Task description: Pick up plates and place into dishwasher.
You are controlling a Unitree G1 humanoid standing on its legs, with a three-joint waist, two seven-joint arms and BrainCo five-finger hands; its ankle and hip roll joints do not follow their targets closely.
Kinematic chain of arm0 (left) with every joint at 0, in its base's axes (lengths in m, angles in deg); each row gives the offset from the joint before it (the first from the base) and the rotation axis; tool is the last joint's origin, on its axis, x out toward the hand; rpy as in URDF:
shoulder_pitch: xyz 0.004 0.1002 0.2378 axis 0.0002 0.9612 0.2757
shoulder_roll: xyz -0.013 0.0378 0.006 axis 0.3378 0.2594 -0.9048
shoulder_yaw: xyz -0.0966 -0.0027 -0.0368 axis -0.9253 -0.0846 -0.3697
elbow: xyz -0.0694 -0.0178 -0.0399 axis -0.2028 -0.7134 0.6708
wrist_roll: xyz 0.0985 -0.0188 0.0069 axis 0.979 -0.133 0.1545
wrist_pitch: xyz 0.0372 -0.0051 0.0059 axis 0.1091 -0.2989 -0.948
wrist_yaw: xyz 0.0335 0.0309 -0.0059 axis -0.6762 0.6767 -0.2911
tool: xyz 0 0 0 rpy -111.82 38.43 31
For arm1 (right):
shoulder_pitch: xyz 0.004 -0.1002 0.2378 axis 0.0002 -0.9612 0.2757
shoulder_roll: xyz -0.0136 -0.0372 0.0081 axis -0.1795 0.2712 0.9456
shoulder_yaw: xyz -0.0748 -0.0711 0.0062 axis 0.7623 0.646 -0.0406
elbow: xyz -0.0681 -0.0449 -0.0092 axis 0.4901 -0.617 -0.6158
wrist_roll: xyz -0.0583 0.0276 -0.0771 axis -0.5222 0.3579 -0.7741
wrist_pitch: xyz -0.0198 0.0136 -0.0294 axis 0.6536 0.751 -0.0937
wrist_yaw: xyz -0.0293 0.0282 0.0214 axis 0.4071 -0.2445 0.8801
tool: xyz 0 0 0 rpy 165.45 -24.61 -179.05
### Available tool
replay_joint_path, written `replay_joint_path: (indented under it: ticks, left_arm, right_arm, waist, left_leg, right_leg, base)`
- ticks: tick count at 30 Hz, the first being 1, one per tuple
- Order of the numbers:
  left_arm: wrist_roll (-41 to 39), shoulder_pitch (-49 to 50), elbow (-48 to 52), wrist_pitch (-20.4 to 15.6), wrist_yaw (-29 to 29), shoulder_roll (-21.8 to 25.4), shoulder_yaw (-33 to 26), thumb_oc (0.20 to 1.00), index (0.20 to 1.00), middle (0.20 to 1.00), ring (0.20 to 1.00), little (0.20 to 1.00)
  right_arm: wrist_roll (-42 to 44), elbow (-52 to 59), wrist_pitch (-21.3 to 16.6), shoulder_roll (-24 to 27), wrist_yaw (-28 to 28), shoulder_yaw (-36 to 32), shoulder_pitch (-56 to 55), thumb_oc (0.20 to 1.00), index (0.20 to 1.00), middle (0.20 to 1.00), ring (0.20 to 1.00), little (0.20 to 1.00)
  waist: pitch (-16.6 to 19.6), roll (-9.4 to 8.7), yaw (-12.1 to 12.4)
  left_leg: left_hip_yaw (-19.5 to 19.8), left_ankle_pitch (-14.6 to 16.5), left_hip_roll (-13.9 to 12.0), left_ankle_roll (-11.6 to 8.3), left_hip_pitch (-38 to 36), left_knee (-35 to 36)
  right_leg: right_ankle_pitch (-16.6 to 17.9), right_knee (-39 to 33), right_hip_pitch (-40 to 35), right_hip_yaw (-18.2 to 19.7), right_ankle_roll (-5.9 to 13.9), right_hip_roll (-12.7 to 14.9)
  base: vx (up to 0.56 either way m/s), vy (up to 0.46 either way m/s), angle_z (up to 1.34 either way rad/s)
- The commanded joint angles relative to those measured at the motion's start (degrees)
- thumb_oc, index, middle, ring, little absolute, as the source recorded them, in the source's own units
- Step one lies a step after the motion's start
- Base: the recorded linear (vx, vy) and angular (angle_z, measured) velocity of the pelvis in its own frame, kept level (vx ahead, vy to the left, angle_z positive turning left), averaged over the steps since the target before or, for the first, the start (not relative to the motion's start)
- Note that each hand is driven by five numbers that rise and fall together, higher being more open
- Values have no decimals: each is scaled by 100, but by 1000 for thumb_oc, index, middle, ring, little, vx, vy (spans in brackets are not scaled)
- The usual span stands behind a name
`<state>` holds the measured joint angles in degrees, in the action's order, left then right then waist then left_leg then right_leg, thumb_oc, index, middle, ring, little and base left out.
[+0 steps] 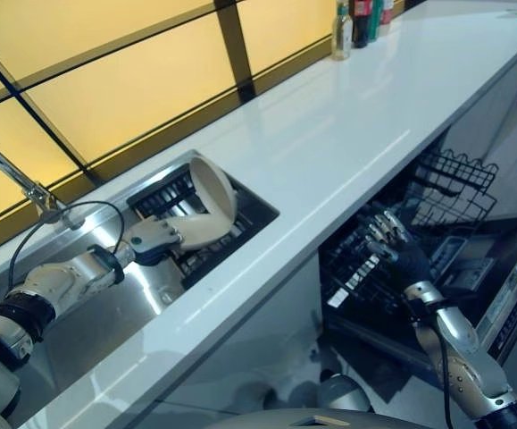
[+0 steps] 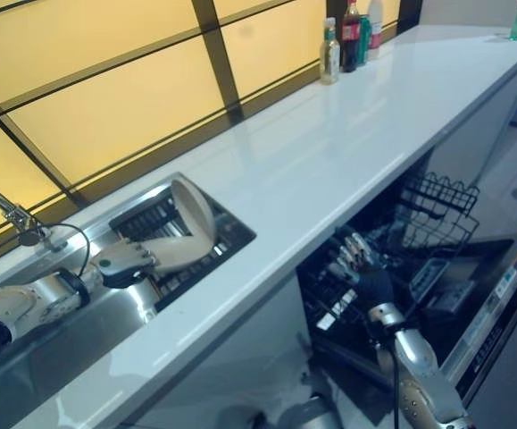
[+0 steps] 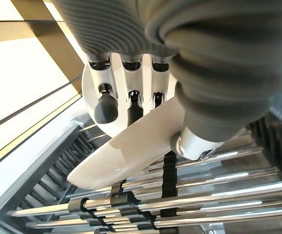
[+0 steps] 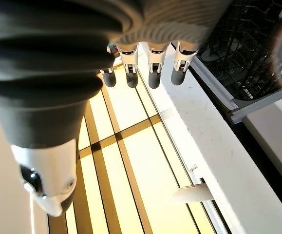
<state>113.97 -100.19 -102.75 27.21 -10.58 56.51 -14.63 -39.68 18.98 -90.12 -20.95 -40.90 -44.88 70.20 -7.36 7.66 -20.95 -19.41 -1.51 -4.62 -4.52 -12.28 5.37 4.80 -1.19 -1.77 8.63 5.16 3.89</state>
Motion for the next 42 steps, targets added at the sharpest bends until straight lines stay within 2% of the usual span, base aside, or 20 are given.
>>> replay_joint_path:
  ticks: [1,9,15,19,25,28,33,36,38,42]
  left_arm:
    - [-407,-403,43,7,42,607,-484,200,200,200,200,200]
    - [-1017,-259,634,-145,-50,936,-812,200,200,200,200,200]
    - [-1940,-121,1126,-280,-596,1164,-1198,200,200,200,200,200]
    - [-2579,-44,1315,-278,-867,1149,-1452,200,200,200,200,200]
    - [-3545,268,1639,-420,-1180,932,-2168,200,200,200,200,200]
    - [-3547,417,1776,-462,-1173,851,-2468,200,200,200,200,200]
    - [-3411,580,2146,-495,-1042,1093,-2810,200,200,200,200,200]
    - [-3396,584,2286,-561,-830,1134,-2931,200,200,200,200,200]
    - [-3327,546,2437,-580,-703,1165,-2953,200,200,200,200,200]
    - [-3163,200,2625,-671,-476,1153,-2702,200,200,200,200,200]
  right_arm:
    - [159,687,-352,45,3,197,76,1000,1000,1000,1000,1000]
    - [146,687,-495,62,185,299,56,1000,1000,1000,1000,1000]
    - [154,664,-600,54,217,295,14,1000,1000,1000,1000,1000]
    - [121,696,-658,32,239,304,-23,1000,1000,1000,1000,1000]
    - [33,712,-760,-37,261,235,-94,1000,1000,1000,1000,1000]
    - [-103,622,-874,-72,285,219,-85,1000,1000,1000,1000,1000]
    - [-689,538,-1004,-12,483,-6,-85,1000,1000,1000,1000,1000]
    - [-1099,550,-1031,176,577,-168,-22,1000,1000,1000,1000,1000]
    - [-1547,547,-888,416,709,-290,80,1000,1000,1000,1000,1000]
    - [-1638,370,-786,907,983,-418,544,1000,1000,1000,1000,1000]
  waist:
    - [166,-209,148]
    - [216,-225,353]
    - [239,-243,471]
    - [264,-263,512]
    - [297,-303,579]
    - [307,-312,595]
    - [379,-341,626]
    - [394,-361,647]
    - [410,-378,665]
    - [452,-429,742]
  left_leg:
    - [371,330,-119,139,502,-534]
    - [495,310,-131,129,523,-503]
    - [578,290,-134,120,522,-446]
    - [609,278,-133,126,534,-415]
    - [652,269,-137,129,563,-402]
    - [638,266,-153,122,565,-393]
    - [665,236,-142,109,546,-303]
    - [691,242,-138,118,564,-300]
    - [715,246,-128,121,572,-289]
    - [755,265,-107,123,549,-258]
  right_leg:
    - [-459,332,135,-286,550,301]
    - [-460,280,88,-367,544,293]
    - [-457,228,53,-414,541,280]
    - [-450,189,45,-418,538,272]
    - [-450,190,75,-396,539,255]
    - [-455,205,86,-394,536,248]
    - [-411,133,67,-369,558,236]
    - [-405,139,82,-367,561,233]
    - [-394,129,85,-367,563,236]
    - [-373,99,54,-404,561,242]
  base:
    - [-22,-6,8]
    - [-16,6,5]
    - [-25,6,9]
    - [-26,1,1]
    - [-47,15,1]
    - [-53,45,1]
    - [-22,13,4]
    - [-37,5,5]
    - [-37,5,1]
    - [-30,-6,8]
